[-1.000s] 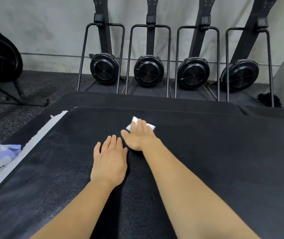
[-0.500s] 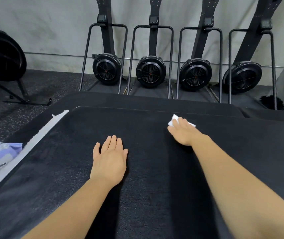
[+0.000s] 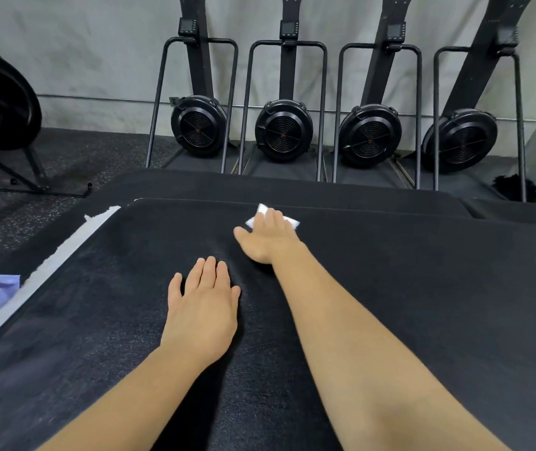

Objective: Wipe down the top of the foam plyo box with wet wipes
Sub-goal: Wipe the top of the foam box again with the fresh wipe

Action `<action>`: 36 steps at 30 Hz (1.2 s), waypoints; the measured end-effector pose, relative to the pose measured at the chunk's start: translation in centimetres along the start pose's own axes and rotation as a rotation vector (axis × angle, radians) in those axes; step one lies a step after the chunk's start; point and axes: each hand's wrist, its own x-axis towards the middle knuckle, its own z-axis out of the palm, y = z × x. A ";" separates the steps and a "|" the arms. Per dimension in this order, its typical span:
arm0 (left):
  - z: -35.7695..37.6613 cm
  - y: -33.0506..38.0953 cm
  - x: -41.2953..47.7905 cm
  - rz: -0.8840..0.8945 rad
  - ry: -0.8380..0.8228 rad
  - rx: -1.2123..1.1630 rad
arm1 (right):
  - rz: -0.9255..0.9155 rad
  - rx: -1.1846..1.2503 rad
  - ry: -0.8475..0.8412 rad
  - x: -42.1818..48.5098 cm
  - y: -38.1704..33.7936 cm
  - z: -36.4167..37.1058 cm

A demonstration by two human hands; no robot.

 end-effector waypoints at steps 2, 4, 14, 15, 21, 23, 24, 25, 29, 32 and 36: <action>-0.1 0.0 0.1 0.003 -0.007 0.007 | -0.075 0.015 -0.054 0.4 -1.1 0.1; -0.2 -0.1 0.1 0.004 -0.010 -0.006 | -0.124 0.051 -0.096 0.7 -0.6 -0.3; -0.7 0.2 0.1 -0.013 -0.070 -0.016 | 0.142 0.023 -0.020 0.1 12.5 -3.6; -0.7 0.2 0.1 -0.012 -0.070 -0.013 | 0.169 0.009 -0.024 0.1 13.4 -3.8; -0.5 0.2 0.1 -0.004 -0.055 -0.004 | 0.275 -0.006 0.029 0.8 11.4 -3.3; -0.3 0.2 0.0 0.004 -0.044 -0.003 | 0.234 -0.006 0.057 1.5 9.0 -2.7; -0.2 0.1 0.0 0.009 -0.038 0.001 | 0.208 -0.001 0.069 1.8 7.8 -2.3; -0.2 0.0 0.1 0.012 -0.031 0.006 | 0.180 0.010 0.081 2.3 6.4 -2.0; 0.1 -0.1 0.2 0.012 -0.006 0.026 | 0.061 0.055 0.076 3.6 0.6 -0.6; 0.2 0.0 0.3 0.006 -0.003 0.038 | -0.034 0.027 -0.001 3.5 -1.9 0.1; 0.0 0.0 0.3 0.000 -0.025 0.013 | -0.099 0.012 -0.057 2.5 0.0 -0.3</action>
